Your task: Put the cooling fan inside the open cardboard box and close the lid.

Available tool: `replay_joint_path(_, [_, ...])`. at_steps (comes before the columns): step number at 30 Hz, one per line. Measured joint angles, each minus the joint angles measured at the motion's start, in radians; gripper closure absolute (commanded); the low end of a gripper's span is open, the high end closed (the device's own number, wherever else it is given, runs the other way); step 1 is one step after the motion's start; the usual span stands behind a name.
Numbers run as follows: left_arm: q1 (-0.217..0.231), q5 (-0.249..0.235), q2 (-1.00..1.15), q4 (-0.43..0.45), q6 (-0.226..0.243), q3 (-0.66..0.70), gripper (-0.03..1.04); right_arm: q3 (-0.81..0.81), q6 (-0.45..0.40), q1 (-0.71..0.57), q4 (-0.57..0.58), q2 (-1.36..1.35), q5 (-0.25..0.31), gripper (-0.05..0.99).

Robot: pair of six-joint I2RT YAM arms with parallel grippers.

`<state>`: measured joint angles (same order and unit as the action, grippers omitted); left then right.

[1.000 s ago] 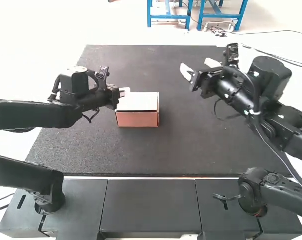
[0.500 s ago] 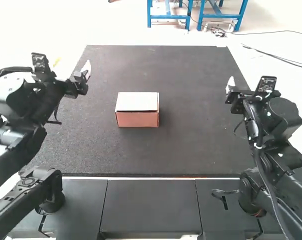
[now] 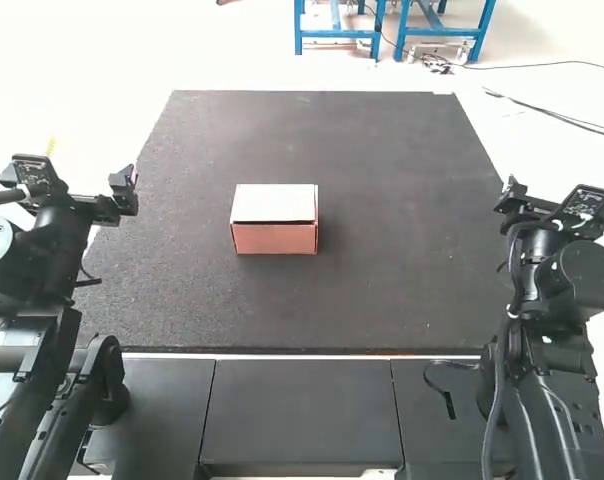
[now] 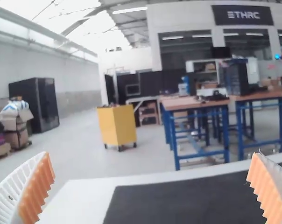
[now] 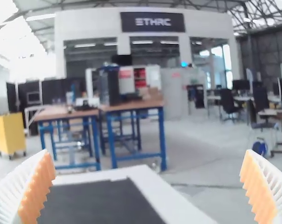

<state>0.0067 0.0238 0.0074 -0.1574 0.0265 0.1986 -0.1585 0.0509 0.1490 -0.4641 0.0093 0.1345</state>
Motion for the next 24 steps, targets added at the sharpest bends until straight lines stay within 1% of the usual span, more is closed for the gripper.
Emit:
replay_joint_path(1, [0.000, 0.005, 0.000, 0.003, 0.013, 0.000, 0.04, 0.001, -0.010, 0.010, -0.019, 0.001, -0.011, 0.02])
replay_joint_path(2, [0.000, 0.010, 0.000, 0.005, 0.043, 0.000, 0.04, 0.001, -0.020, 0.015, -0.037, 0.000, -0.021, 0.02])
replay_joint_path(3, [0.000, 0.014, 0.000, 0.005, 0.092, 0.000, 0.04, 0.001, -0.028, 0.017, -0.056, 0.000, -0.029, 0.02])
replay_joint_path(5, [0.000, 0.024, 0.000, -0.002, 0.207, -0.002, 0.04, 0.006, -0.050, 0.018, -0.092, 0.001, -0.050, 0.02])
replay_joint_path(6, [0.000, 0.032, 0.000, -0.055, 0.264, -0.015, 0.04, 0.006, -0.063, 0.018, -0.123, 0.000, -0.060, 0.02])
replay_joint_path(7, [0.000, 0.038, 0.000, -0.134, 0.299, -0.034, 0.04, 0.007, -0.072, 0.018, -0.155, 0.000, -0.068, 0.02])
replay_joint_path(8, [0.000, 0.050, 0.000, -0.218, 0.320, -0.056, 0.04, 0.007, -0.082, 0.018, -0.180, 0.000, -0.077, 0.02])
replay_joint_path(9, [0.000, 0.057, 0.000, -0.287, 0.332, -0.078, 0.04, 0.007, -0.093, 0.018, -0.172, 0.000, -0.088, 0.02])
replay_joint_path(10, [0.000, 0.065, 0.000, -0.337, 0.336, -0.103, 0.04, 0.007, -0.108, 0.018, -0.128, -0.002, -0.103, 0.02])
replay_joint_path(11, [0.000, 0.074, 0.000, -0.361, 0.331, -0.128, 0.04, 0.007, -0.124, 0.018, -0.081, -0.002, -0.116, 0.02])
replay_joint_path(12, [-0.001, 0.079, -0.001, -0.355, 0.319, -0.152, 0.04, 0.007, -0.138, 0.018, -0.037, -0.002, -0.132, 0.02])
replay_joint_path(15, [-0.015, 0.079, 0.000, -0.217, 0.264, -0.193, 0.04, 0.007, -0.163, 0.018, 0.072, -0.002, -0.187, 0.02])
replay_joint_path(17, [-0.030, 0.077, 0.002, -0.174, 0.223, -0.193, 0.04, 0.007, -0.163, 0.018, 0.146, -0.002, -0.222, 0.02])
replay_joint_path(20, [-0.054, 0.078, 0.002, -0.114, 0.173, -0.193, 0.04, 0.007, -0.156, 0.016, 0.203, -0.002, -0.254, 0.02])
replay_joint_path(23, [-0.068, 0.082, 0.002, -0.037, 0.144, -0.193, 0.04, 0.007, -0.148, 0.010, 0.263, -0.002, -0.270, 0.02])
replay_joint_path(24, [-0.071, 0.082, 0.002, -0.026, 0.134, -0.193, 0.04, 0.007, -0.144, 0.006, 0.284, -0.001, -0.275, 0.02])
